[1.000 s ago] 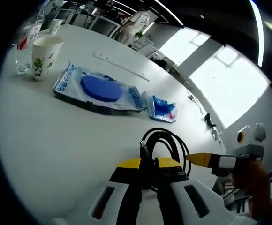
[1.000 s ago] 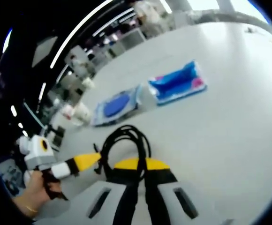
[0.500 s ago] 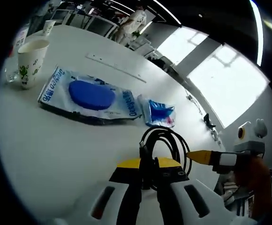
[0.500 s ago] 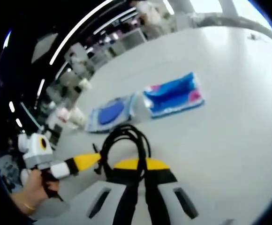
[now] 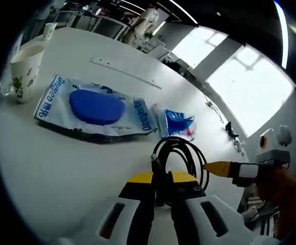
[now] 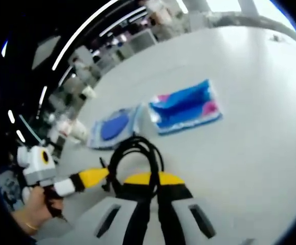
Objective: Arrange the tabletop items into an orderly group along one side of the table until the central work area is clear of visible clutter.
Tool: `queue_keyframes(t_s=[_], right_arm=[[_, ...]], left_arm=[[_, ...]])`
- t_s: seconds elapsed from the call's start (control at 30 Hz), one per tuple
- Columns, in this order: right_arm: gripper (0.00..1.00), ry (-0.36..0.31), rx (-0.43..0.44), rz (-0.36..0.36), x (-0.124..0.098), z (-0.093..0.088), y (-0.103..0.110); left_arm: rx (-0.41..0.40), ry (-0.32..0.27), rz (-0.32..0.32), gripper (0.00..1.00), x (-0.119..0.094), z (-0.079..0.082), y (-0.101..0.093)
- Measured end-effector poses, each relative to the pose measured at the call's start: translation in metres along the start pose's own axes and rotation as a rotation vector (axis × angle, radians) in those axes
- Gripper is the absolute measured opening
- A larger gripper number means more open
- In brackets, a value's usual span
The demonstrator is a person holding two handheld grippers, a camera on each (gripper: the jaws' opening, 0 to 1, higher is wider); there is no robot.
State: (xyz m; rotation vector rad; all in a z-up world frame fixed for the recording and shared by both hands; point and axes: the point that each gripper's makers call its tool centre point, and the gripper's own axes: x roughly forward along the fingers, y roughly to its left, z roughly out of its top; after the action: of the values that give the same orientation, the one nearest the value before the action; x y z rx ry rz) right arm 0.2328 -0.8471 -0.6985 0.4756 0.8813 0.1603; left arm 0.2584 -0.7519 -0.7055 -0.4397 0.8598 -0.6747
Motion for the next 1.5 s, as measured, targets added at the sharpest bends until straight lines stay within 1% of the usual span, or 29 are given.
queue_keyframes(t_s=[0.17, 0.3, 0.37, 0.47, 0.73, 0.83, 0.9, 0.97, 1.13, 1.2, 1.3, 1.5], right_arm=[[0.0, 0.0, -0.01, -0.003, 0.008, 0.004, -0.002], [0.0, 0.009, -0.032, -0.018, 0.012, 0.001, -0.003], [0.0, 0.014, -0.046, -0.03, 0.014, 0.001, -0.006], [0.0, 0.012, -0.044, -0.026, 0.015, 0.001, -0.006], [0.0, 0.026, -0.063, -0.039, 0.023, -0.001, -0.013], [0.0, 0.031, -0.084, -0.045, 0.027, -0.003, -0.015], [0.0, 0.036, -0.095, -0.046, 0.029, -0.004, -0.015], [0.0, 0.043, -0.107, -0.048, 0.03, -0.006, -0.016], [0.0, 0.051, -0.139, -0.06, 0.033, -0.009, -0.02], [0.0, 0.058, -0.135, -0.059, 0.036, -0.009, -0.023], [0.0, 0.059, -0.123, -0.056, 0.037, -0.01, -0.026], [0.0, 0.056, -0.126, -0.051, 0.037, -0.01, -0.024]], left_arm=[[0.026, -0.005, 0.023, 0.09, 0.005, 0.004, 0.005], [0.055, 0.003, 0.04, 0.09, 0.007, 0.003, 0.007], [0.086, 0.01, 0.069, 0.09, 0.007, 0.002, 0.014], [0.074, 0.006, 0.06, 0.08, 0.009, 0.001, 0.014], [0.077, 0.01, 0.074, 0.08, 0.012, 0.0, 0.017], [0.077, 0.009, 0.081, 0.08, 0.013, 0.0, 0.018], [0.074, 0.009, 0.095, 0.08, 0.013, -0.001, 0.02], [0.101, 0.011, 0.105, 0.09, 0.015, -0.001, 0.022], [0.111, 0.012, 0.116, 0.09, 0.015, -0.001, 0.023], [0.1, 0.006, 0.127, 0.09, 0.014, -0.001, 0.024], [0.108, 0.006, 0.131, 0.09, 0.015, 0.0, 0.024], [0.111, 0.0, 0.144, 0.09, 0.014, 0.0, 0.024]])
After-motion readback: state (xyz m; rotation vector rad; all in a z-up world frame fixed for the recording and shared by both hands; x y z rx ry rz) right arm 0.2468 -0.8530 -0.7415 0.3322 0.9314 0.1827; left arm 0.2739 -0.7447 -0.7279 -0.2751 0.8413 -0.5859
